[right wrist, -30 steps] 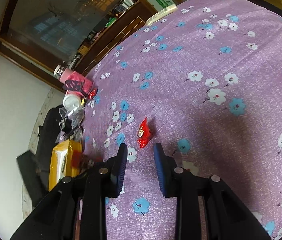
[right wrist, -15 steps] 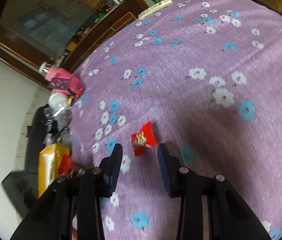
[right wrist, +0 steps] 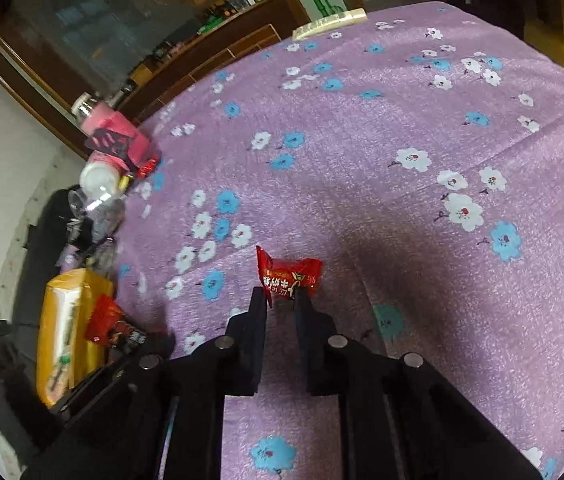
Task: Organize snacks
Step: 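Grasp a red candy packet with the left tool while the right tool grasps another, then carry both red candy packets over the white-lined yellow box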
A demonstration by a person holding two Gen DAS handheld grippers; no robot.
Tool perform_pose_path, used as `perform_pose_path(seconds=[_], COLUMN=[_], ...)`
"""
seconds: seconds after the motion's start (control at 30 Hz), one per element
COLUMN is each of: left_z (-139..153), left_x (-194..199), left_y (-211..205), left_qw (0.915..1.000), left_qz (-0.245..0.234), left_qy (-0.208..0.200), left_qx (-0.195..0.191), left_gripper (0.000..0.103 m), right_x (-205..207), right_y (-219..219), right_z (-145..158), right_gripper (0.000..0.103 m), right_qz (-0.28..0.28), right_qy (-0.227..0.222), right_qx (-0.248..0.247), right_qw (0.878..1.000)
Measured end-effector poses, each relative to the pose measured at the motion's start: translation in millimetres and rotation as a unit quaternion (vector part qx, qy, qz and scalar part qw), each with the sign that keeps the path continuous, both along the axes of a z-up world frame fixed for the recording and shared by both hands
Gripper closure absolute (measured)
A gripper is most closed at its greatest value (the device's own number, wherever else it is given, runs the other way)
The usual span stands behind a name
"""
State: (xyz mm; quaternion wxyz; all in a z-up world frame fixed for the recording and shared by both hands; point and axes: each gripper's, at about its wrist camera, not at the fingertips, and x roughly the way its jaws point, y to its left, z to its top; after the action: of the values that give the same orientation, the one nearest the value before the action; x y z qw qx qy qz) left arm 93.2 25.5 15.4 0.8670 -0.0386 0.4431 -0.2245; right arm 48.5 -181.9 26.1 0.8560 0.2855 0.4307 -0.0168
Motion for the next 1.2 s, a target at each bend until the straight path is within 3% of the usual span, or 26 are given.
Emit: perform_pose_path(seconds=[0.6, 0.9, 1.2], left_z=[12.8, 20.2, 44.5], left_x=[-8.4, -13.5, -33.0], left_y=[4.2, 1.8, 2.7], left_qw=[0.9986, 0.9985, 0.9982], left_qz=[-0.018, -0.015, -0.022], left_qy=[-0.014, -0.028, -0.011], left_qx=[-0.048, -0.045, -0.055], left_gripper=[0.091, 0.091, 0.091], right_x=[-9.5, -14.2, -15.0], right_y=[4.2, 16.8, 17.2], right_z=[27.6, 40.7, 44.0], right_gripper=[0.090, 0.090, 0.090], right_qz=[0.020, 0.036, 0.045], right_qy=[-0.058, -0.085, -0.095], right_qx=[0.001, -0.029, -0.016], right_qw=[0.998, 0.995, 0.994])
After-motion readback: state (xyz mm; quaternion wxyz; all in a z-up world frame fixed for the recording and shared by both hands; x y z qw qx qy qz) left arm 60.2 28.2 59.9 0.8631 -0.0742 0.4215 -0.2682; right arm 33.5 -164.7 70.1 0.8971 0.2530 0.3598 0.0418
